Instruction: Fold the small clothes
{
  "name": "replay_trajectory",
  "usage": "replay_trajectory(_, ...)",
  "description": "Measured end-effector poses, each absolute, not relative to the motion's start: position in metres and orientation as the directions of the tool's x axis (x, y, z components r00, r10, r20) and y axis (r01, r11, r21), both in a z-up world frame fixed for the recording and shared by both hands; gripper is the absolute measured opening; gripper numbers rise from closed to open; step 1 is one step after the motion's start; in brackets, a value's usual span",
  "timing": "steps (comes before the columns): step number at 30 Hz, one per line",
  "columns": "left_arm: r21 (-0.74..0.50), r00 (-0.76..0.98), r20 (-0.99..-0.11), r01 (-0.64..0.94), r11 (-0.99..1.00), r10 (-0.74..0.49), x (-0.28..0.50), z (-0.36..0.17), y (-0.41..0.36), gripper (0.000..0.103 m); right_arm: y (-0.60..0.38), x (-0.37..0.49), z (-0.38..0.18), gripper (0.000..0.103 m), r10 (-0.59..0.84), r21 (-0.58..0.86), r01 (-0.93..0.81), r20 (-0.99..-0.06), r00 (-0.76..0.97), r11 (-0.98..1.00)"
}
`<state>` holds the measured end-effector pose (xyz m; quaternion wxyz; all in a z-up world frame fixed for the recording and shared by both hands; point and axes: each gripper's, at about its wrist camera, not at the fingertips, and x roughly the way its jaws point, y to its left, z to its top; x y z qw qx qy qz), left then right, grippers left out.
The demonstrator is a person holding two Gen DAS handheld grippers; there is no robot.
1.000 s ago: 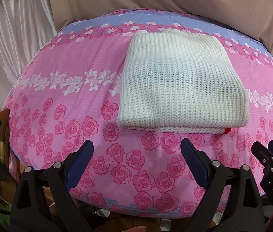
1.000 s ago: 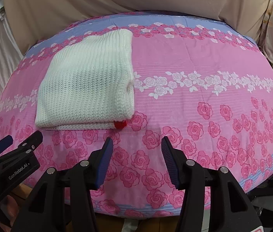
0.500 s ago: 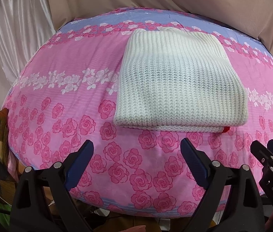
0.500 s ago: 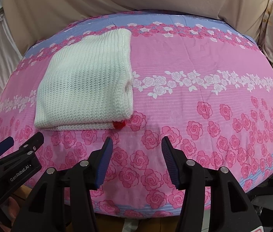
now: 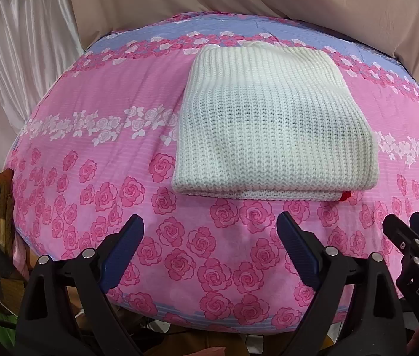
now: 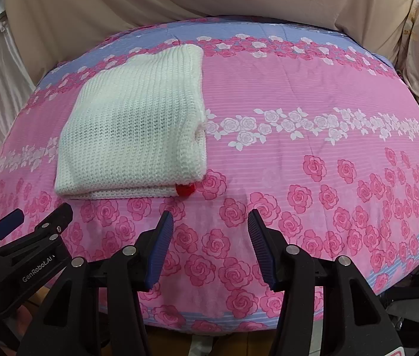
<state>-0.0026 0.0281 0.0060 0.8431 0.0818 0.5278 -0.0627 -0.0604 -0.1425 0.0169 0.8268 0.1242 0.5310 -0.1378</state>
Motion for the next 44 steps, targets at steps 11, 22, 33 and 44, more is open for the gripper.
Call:
replay_trajectory(11,0.084,0.451,-0.892,0.188,0.979,-0.010,-0.001,0.006,0.027,0.089,-0.142,-0.060,0.018,0.052,-0.096,0.060,0.358,-0.911,0.401,0.932)
replay_trajectory(22,0.090,0.465,-0.885,0.216,0.972,-0.021,0.000,0.009,0.018,0.089,-0.142,-0.058,0.021,0.052,-0.100,0.059,0.357,-0.907,0.410,0.932)
replay_trajectory(33,0.095,0.474,-0.880,0.239,0.966,-0.031,0.000,0.011,0.008,0.089,-0.136,-0.054,0.024,0.053,-0.101,0.054,0.341,-0.901,0.421,0.939)
replay_trajectory(44,0.112,0.476,-0.880,0.217,0.970,-0.005,0.004,0.011,0.006,0.089,-0.139,-0.052,0.028,0.057,-0.112,0.050,0.347,-0.895,0.431,0.936)
